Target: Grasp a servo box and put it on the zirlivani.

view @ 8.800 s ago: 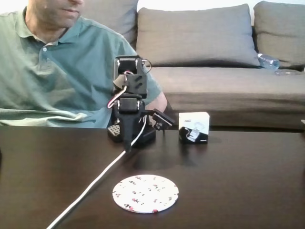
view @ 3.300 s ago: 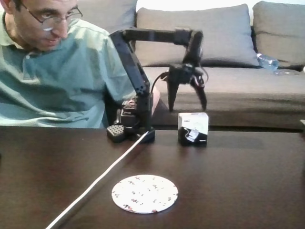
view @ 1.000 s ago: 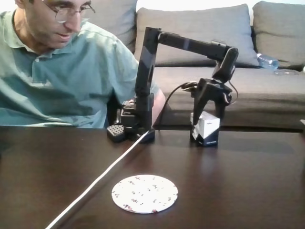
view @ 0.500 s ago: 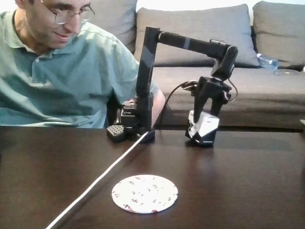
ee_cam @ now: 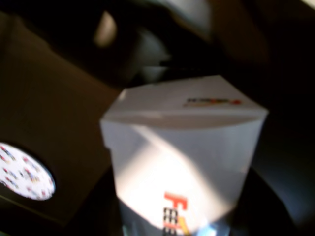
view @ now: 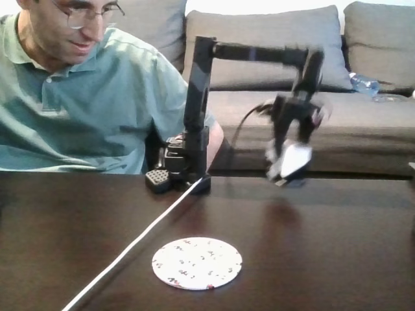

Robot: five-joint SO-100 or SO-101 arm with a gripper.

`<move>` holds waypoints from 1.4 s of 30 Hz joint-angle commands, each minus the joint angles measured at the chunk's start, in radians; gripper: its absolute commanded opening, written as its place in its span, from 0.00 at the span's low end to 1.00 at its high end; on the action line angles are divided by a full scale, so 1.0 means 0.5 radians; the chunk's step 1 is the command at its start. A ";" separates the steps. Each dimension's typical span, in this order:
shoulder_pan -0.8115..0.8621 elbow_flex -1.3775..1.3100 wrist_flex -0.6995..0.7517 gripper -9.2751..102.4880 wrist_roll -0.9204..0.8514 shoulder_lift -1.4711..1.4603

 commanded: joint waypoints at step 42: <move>2.408 1.012 -1.025 0.22 0.138 1.117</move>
